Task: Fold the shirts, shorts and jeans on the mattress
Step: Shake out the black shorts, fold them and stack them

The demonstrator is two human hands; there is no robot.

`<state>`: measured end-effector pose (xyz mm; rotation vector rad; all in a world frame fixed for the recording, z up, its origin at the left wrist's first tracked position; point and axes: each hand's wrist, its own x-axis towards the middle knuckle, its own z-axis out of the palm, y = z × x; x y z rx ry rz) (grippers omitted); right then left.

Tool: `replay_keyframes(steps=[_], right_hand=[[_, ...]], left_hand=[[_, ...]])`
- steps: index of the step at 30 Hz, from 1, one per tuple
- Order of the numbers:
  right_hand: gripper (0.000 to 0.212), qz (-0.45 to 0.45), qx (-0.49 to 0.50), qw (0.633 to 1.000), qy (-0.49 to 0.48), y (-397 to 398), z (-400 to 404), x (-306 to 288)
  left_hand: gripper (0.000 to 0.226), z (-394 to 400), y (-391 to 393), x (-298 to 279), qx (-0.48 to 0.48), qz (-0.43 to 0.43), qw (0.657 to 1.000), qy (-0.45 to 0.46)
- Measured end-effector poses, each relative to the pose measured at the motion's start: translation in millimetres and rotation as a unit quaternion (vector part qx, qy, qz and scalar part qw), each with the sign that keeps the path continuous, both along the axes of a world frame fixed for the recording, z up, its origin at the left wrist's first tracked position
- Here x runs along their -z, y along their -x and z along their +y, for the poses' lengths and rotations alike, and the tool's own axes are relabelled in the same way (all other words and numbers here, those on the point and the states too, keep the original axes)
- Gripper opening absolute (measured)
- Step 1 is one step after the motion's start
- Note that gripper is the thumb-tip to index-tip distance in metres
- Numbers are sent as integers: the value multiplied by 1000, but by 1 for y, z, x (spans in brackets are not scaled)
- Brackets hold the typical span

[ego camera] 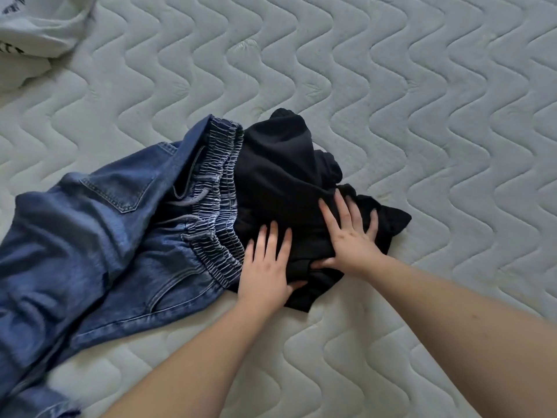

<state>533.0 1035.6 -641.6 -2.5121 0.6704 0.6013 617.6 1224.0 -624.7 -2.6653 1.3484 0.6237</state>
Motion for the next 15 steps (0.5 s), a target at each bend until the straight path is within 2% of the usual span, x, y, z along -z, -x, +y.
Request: replay_keyframes(steps=[6,9,11,14,15], right_hand=[[142,-47,10,999,14,3,0,1],[133,-63,28,997,24,2,1,-6],[113,-65,55,996,35,0,6,-13],[63,-58,78,992,81,9,29,-22],[54,-49,76,991,99,17,40,-24]], left_hand=[[109,-1,2,4,6,-17,1000,-19],[107,-3,4,0,2,-27,999,-31],[99,-4,8,-6,-11,-24,999,-29],[78,-1,19,-14,-21,-8,999,-27],[73,2,24,-17,-21,6,999,-28]])
